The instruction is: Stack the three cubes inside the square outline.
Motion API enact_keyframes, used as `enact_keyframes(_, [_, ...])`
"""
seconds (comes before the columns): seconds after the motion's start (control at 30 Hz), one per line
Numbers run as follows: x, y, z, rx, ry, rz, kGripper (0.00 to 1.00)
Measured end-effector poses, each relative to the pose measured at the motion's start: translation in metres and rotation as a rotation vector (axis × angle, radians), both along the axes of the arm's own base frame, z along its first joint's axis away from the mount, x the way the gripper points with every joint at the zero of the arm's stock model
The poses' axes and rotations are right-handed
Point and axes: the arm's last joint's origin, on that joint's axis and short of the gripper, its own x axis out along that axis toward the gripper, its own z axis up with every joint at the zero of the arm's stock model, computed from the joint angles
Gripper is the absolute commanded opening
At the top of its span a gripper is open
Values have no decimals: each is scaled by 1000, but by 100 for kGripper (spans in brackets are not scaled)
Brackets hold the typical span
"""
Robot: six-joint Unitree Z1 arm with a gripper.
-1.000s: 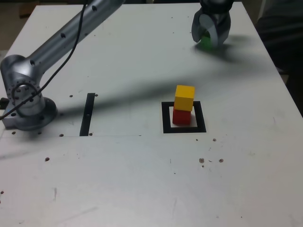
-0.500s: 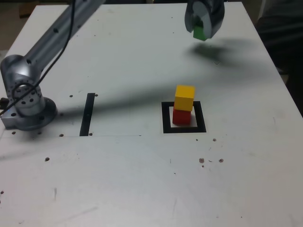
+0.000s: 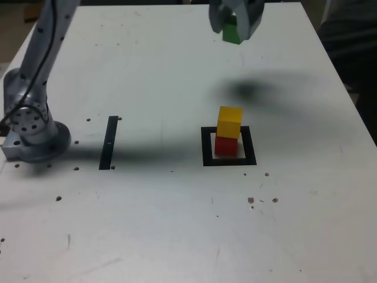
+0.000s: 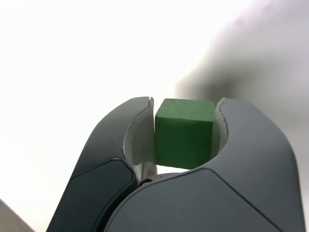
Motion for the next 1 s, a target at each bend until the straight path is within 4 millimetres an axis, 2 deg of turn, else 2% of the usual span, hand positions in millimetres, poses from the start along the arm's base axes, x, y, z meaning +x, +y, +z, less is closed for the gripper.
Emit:
enact_keyframes(0.13, [-17, -31, 14, -15, -28, 37, 29])
enact_keyframes(0.37, [-33, -77, 13, -56, -15, 73, 29])
enact_keyframes(0.47, [-37, -90, 16, -62, -23, 88, 29])
enact_keyframes(0.63, [-40, -126, 17, -88, -37, 101, 29])
enact_keyframes(0.87, [-43, -163, 13, -109, -32, 145, 29])
enact_keyframes(1.0, [-43, -171, 12, -120, -31, 159, 29])
